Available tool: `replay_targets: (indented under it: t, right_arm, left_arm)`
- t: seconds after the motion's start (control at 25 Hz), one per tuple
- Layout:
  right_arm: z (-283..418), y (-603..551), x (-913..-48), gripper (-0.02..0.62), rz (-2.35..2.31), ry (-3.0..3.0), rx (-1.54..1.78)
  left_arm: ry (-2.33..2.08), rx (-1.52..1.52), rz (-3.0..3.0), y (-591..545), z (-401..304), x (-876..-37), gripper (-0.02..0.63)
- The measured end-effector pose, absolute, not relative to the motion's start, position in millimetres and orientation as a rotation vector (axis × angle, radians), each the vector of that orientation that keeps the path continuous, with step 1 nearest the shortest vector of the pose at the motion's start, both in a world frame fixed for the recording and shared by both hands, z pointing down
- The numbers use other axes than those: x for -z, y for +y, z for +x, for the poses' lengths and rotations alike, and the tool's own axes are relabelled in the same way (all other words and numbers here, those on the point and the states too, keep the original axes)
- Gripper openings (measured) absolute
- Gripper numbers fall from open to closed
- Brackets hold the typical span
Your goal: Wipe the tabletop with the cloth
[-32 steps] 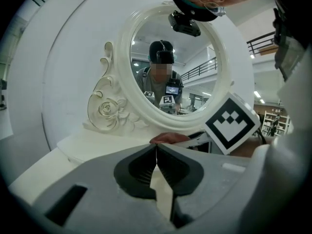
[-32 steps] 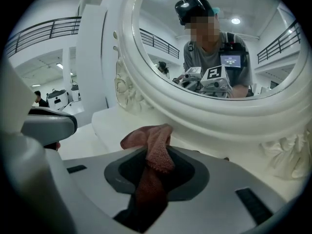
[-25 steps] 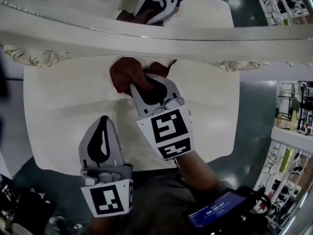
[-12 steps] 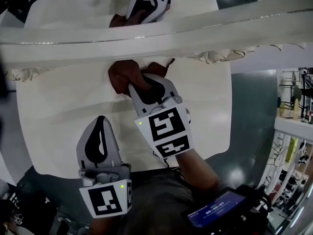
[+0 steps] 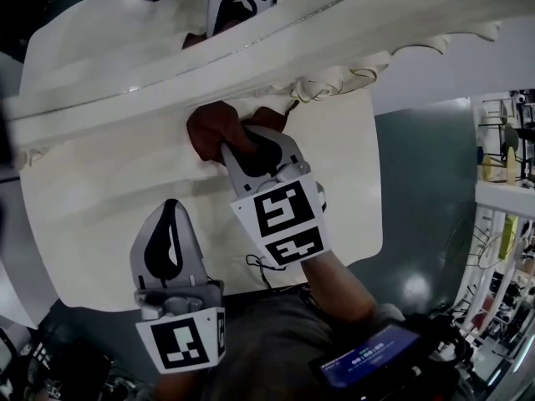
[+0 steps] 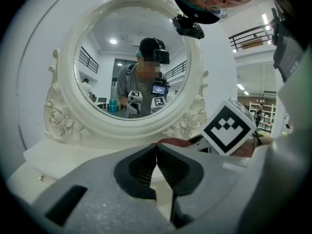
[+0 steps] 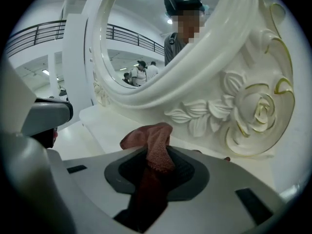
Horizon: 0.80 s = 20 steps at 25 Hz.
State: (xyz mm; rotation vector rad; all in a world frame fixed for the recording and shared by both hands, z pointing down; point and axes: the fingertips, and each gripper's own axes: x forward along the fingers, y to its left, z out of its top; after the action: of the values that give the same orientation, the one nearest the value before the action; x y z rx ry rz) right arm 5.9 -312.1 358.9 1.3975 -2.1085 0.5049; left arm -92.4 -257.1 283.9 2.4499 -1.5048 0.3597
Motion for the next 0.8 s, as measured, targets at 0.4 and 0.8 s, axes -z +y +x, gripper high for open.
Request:
replay_targets:
  t: [0.4, 0.8]
  right_arm:
    - [77, -302, -358, 0.110, 1.470, -2.072, -0.534]
    - [138, -289, -351, 0.110, 1.571, -2.034, -0.566]
  left_arm:
    - [-1.429, -0.384, 2.516, -255, -24, -278, 0.015]
    - [-1.335, -0.408, 2.595, -248, 34, -269, 0.015]
